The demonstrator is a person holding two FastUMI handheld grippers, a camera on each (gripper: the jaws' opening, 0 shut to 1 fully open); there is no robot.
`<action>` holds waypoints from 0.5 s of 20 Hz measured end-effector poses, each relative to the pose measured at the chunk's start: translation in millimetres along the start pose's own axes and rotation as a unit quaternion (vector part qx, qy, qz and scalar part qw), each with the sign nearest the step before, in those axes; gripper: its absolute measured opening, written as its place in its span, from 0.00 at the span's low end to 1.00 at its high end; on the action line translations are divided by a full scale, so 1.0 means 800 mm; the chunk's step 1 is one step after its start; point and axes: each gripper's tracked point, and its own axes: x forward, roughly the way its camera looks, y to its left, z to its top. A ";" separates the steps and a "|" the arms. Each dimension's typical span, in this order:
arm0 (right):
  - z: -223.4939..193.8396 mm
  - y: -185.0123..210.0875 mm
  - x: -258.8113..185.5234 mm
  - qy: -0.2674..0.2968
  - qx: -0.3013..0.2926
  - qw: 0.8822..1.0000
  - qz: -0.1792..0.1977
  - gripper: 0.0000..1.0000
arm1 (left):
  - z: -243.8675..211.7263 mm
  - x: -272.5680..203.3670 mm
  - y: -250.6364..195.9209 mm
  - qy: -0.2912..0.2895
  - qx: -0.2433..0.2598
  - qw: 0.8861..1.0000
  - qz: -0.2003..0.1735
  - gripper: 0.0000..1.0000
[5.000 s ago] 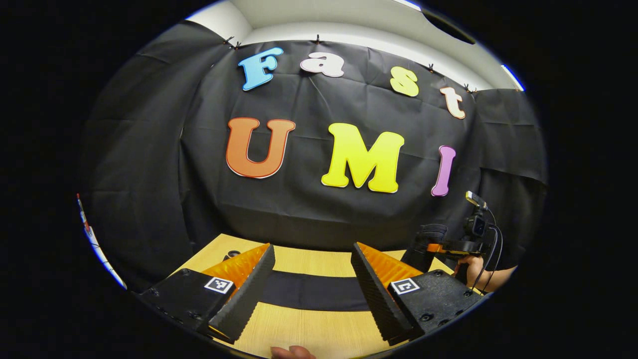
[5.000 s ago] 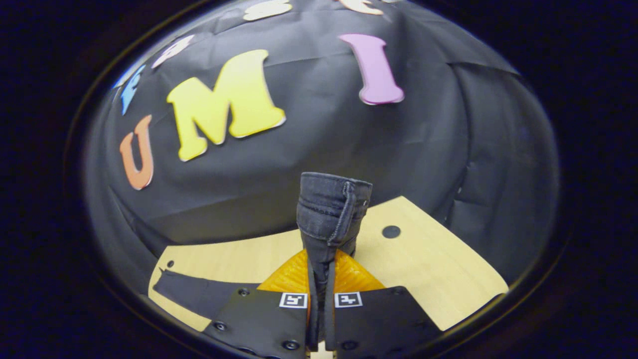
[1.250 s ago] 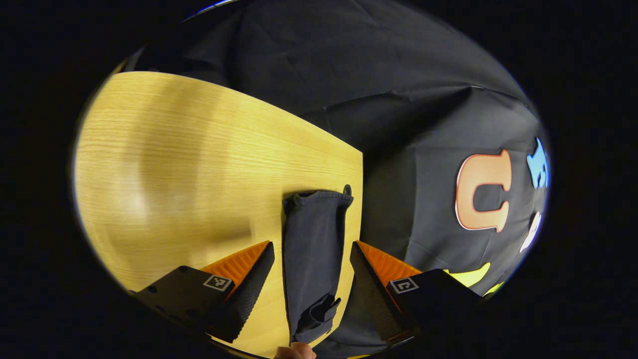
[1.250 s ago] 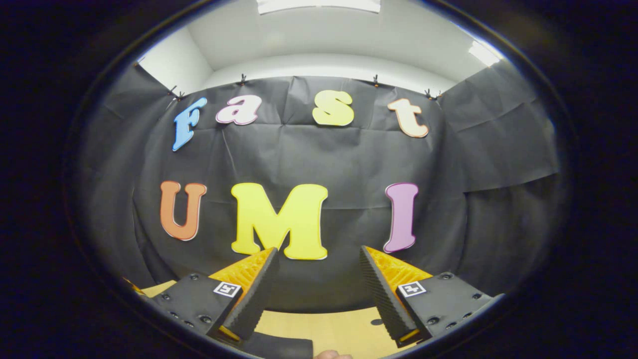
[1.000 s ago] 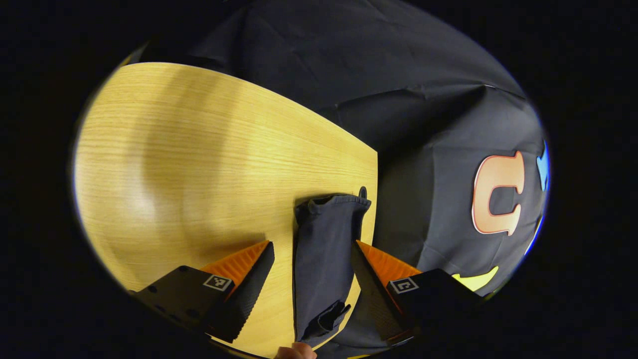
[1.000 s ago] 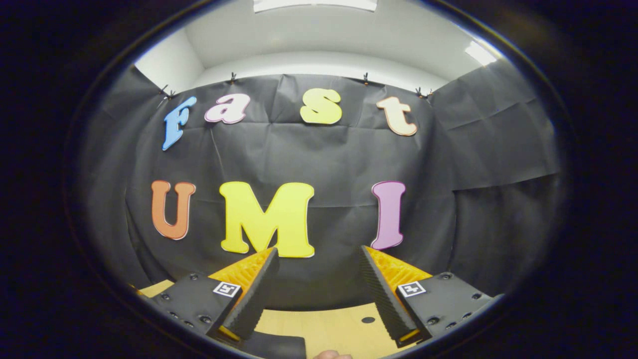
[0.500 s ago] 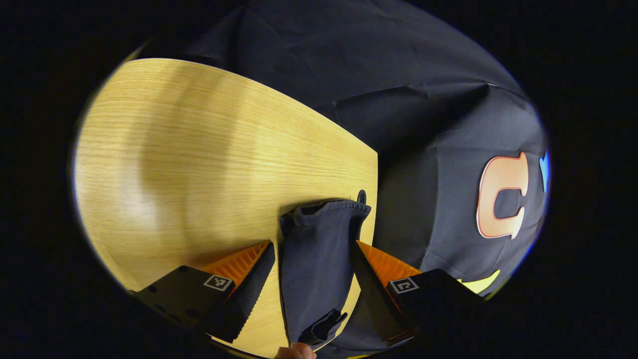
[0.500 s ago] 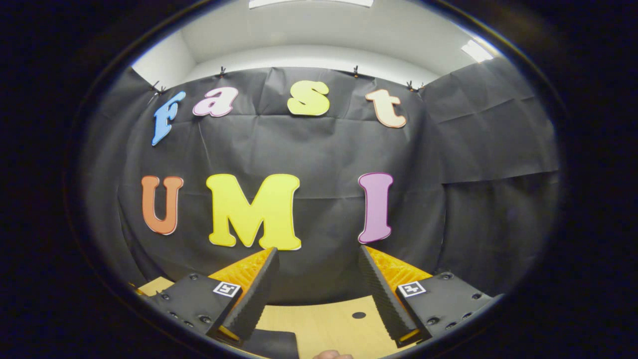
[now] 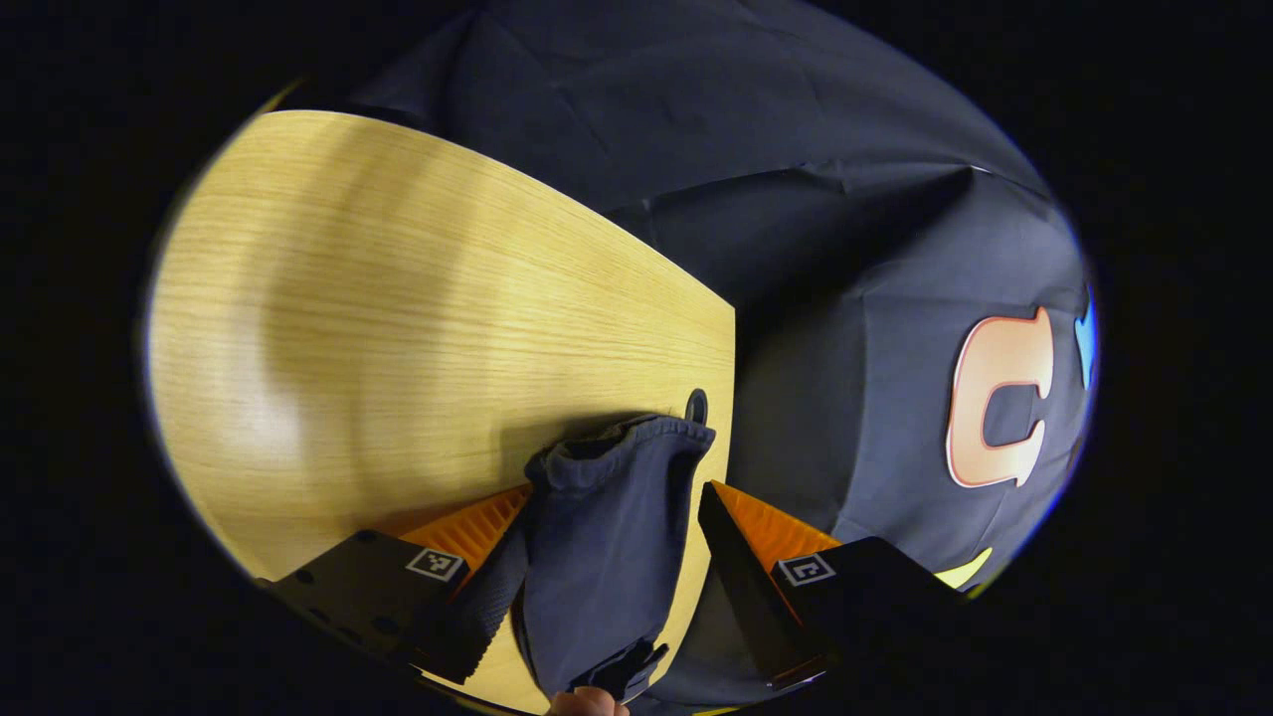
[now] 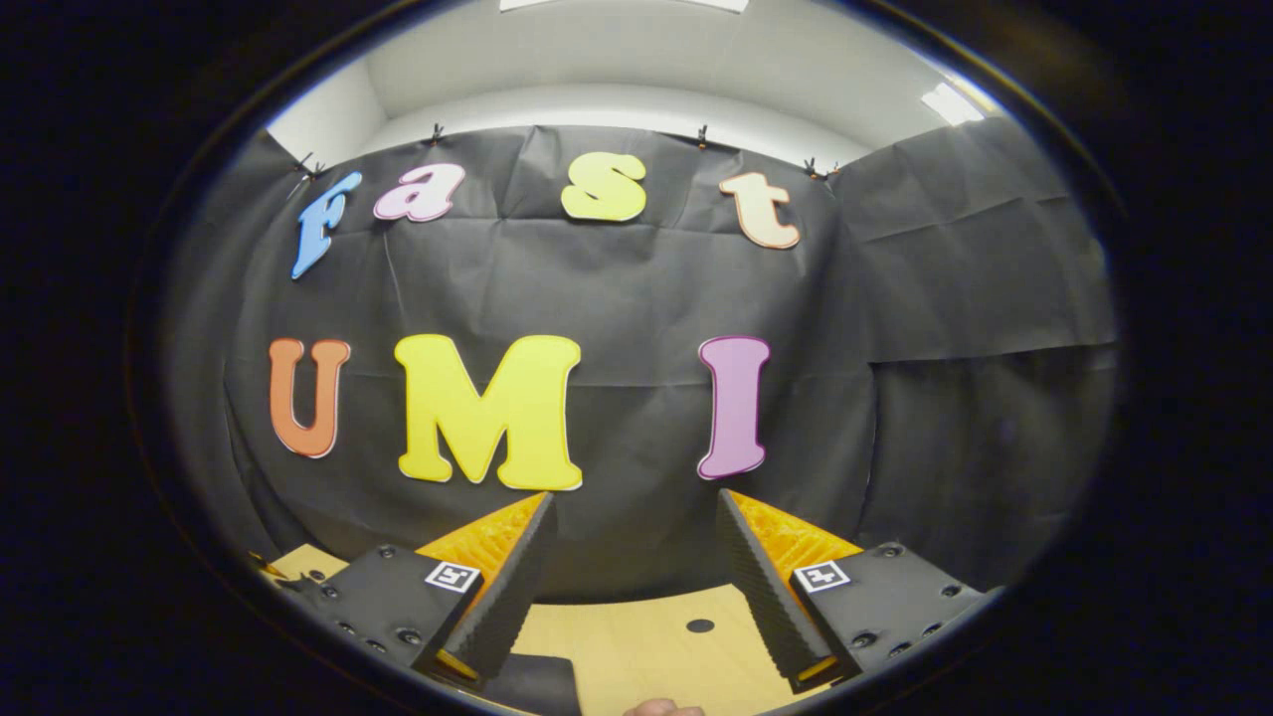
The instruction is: Grasp the waist and the cuffs of the jeans and fold them to make the two legs overlap; first hold the waist and fold one-third of the jeans toward the cuffs, then hold the cuffs and fold the remaining one-third in the same direction to finish folding.
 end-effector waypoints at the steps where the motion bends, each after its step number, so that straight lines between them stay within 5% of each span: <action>1: -0.001 -0.001 0.000 0.002 -0.003 1.000 -0.001 0.98 | 0.001 0.005 -0.004 -0.002 -0.003 1.000 -0.007 0.99; 6: -0.004 -0.006 0.004 0.009 -0.007 1.000 -0.008 0.98 | -0.001 0.029 -0.002 0.009 0.009 1.000 -0.013 1.00; 10: 0.000 -0.007 0.002 0.009 -0.016 1.000 -0.010 0.98 | -0.001 0.029 0.019 0.021 0.023 0.999 0.010 0.21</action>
